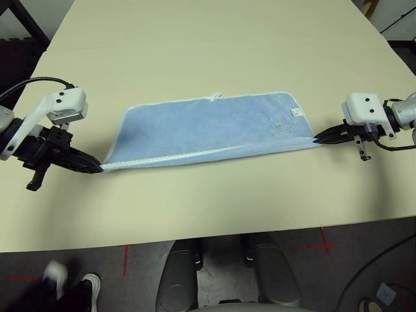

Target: Fold the towel and set it aside.

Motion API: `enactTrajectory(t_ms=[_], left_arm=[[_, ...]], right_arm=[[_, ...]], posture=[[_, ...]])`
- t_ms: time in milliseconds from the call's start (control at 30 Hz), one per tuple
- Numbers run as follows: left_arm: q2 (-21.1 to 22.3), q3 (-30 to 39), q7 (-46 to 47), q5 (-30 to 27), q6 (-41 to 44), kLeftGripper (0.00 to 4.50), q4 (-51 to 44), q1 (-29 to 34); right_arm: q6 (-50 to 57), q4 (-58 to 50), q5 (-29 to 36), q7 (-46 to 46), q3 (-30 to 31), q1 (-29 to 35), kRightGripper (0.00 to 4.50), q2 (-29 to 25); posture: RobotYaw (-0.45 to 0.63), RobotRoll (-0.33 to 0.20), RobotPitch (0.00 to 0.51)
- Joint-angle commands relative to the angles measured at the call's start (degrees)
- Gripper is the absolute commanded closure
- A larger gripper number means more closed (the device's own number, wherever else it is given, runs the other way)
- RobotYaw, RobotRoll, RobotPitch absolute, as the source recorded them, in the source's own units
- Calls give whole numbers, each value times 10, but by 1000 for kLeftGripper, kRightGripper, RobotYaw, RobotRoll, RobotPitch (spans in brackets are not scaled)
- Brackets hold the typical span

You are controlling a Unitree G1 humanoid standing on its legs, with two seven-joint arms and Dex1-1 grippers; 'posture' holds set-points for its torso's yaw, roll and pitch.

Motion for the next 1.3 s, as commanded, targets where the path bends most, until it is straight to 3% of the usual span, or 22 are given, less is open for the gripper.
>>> enactTrajectory(t_ms=[33, 167, 367, 567, 833, 1300], left_arm=[[-7, -33, -3, 32, -23, 4486, 25, -23], [-37, -59, -3, 63, -43, 4486, 65, -68], [-90, -77, -3, 102, -68, 4486, 141, -138], [-173, -41, -3, 186, -96, 4486, 262, -193], [-241, 4, 32, 275, -146, 4486, 378, -231], [-349, 38, 167, 369, -239, 4486, 540, -303]], right_arm=[[12, -5, 2, 10, 26, 5, 4500, -22], [42, -34, 27, 10, 54, 13, 4500, -44], [36, -18, 10, 3, 50, -9, 4500, -43], [87, 42, -9, -67, 37, -52, 4500, -13], [84, 129, -60, -188, 43, -100, 4500, 13], [84, 176, -125, -341, 52, -114, 4500, 52]], posture=[[-33, 0, 236], [-39, 0, 234], [-42, 0, 235], [-27, 0, 238], [-18, 0, 237], [-19, 0, 239]])
